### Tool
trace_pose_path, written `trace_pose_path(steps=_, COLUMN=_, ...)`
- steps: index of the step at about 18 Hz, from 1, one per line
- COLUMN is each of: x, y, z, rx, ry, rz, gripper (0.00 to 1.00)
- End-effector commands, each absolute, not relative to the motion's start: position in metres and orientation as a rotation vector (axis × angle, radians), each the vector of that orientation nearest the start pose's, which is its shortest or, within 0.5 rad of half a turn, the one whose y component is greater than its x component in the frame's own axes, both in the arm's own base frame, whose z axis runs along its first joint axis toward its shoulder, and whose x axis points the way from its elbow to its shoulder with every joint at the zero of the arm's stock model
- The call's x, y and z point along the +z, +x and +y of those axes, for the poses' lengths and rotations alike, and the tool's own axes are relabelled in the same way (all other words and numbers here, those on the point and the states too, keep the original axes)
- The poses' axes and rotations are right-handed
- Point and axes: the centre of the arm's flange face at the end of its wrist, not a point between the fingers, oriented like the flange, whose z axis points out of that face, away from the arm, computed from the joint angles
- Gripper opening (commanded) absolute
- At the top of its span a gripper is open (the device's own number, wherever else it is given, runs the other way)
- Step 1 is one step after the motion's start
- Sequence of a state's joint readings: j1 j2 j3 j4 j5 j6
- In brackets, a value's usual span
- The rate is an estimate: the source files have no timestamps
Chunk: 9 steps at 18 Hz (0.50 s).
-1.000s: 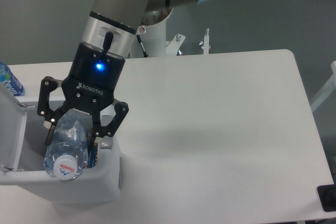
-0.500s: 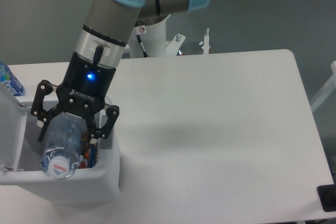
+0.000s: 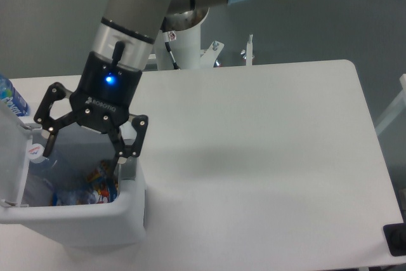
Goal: Place the trash in the trash can
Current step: 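Raise the open gripper up out of the trash bin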
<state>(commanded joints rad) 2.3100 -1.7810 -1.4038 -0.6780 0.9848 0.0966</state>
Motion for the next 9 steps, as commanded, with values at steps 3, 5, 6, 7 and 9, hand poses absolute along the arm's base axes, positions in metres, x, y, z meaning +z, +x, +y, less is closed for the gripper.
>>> trace_pose_path(steps=3, x=0.594, y=-0.302, z=0.558, rx=-0.145, ry=-2.095, rz=-0.447, gripper=1.00)
trace_pose_path(steps=5, x=0.600, y=-0.312, z=0.548, rx=-0.118, ry=-2.086, rz=-0.469, gripper=1.00)
trace_pose_path(steps=6, x=0.605, y=-0.322, z=0.538, rx=-0.085, ry=-2.078, rz=-0.493, gripper=1.00)
trace_pose_path(steps=7, x=0.609, y=-0.330, z=0.530, rx=-0.051, ry=-2.075, rz=-0.504, gripper=1.00)
trace_pose_path(steps=9, x=0.610, y=-0.337, z=0.520, rx=0.025, ry=-2.095, rz=-0.499, gripper=1.00)
